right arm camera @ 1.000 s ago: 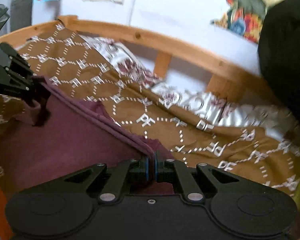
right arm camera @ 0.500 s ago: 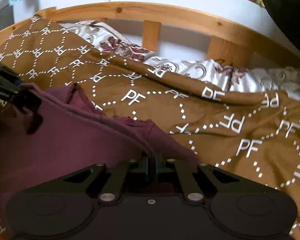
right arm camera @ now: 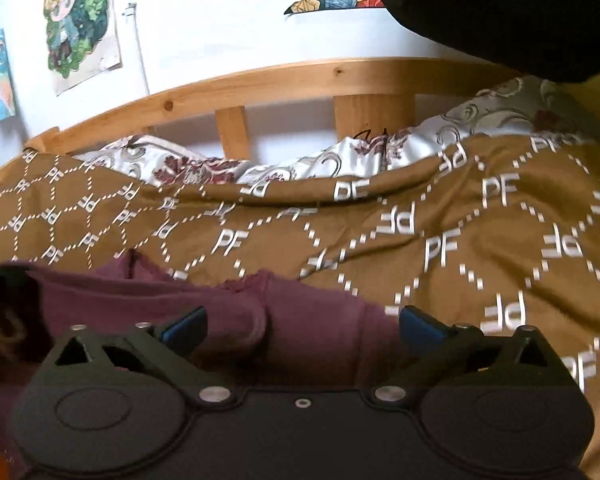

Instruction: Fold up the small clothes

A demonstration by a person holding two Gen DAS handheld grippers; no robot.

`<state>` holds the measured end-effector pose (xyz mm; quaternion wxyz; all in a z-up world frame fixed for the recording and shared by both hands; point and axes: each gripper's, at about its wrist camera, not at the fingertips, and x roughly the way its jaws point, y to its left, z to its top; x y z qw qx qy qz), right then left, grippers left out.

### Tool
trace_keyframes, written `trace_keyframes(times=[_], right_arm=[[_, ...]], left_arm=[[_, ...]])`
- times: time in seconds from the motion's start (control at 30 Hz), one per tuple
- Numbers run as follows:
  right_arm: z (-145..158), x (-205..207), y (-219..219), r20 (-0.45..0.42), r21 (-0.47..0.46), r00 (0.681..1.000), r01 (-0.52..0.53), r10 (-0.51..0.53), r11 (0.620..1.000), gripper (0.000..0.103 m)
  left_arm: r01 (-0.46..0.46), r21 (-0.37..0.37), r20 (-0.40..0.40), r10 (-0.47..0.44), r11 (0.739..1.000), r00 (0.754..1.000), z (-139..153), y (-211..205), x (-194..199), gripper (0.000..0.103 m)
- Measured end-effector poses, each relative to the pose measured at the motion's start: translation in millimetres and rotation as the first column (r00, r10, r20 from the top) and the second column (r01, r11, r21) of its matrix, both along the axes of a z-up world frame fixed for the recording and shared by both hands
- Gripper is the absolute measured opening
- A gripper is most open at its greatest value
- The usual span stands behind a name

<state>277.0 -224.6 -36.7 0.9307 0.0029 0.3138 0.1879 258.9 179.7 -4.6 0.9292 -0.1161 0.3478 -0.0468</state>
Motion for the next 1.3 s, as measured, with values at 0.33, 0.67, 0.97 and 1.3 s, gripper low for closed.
trace_keyframes(times=[0.33, 0.67, 0.97, 1.3], right_arm=[[-29.9, -52.1, 29.2, 0.031, -0.147, 0.99, -0.129, 0.135, 0.981, 0.102], [-29.4, -39.7, 47.5, 0.026, -0.056, 0.986, -0.161, 0.163, 0.985, 0.102], [-44.1, -17.3, 78.3, -0.015, -0.055, 0.991, -0.13, 0.13, 0.99, 0.082], [-33.3, -22.2, 51.7, 0.133, -0.075, 0.991, 0.009, 0.002, 0.997, 0.008]], left_arm=[[-0.048, -0.055, -0.01, 0.048, 0.997, 0.999, 9.6, 12.6, -6.0, 0.102], [0.18, 0.138, -0.07, -0.172, 0.974, 0.983, -20.3, -31.3, -44.1, 0.099], [0.134, 0.159, -0.056, -0.127, 0.978, 0.99, -38.3, -33.8, -35.3, 0.004], [-0.035, 0.069, 0.178, 0.022, 0.997, 0.984, -8.3, -1.6, -39.9, 0.002]])
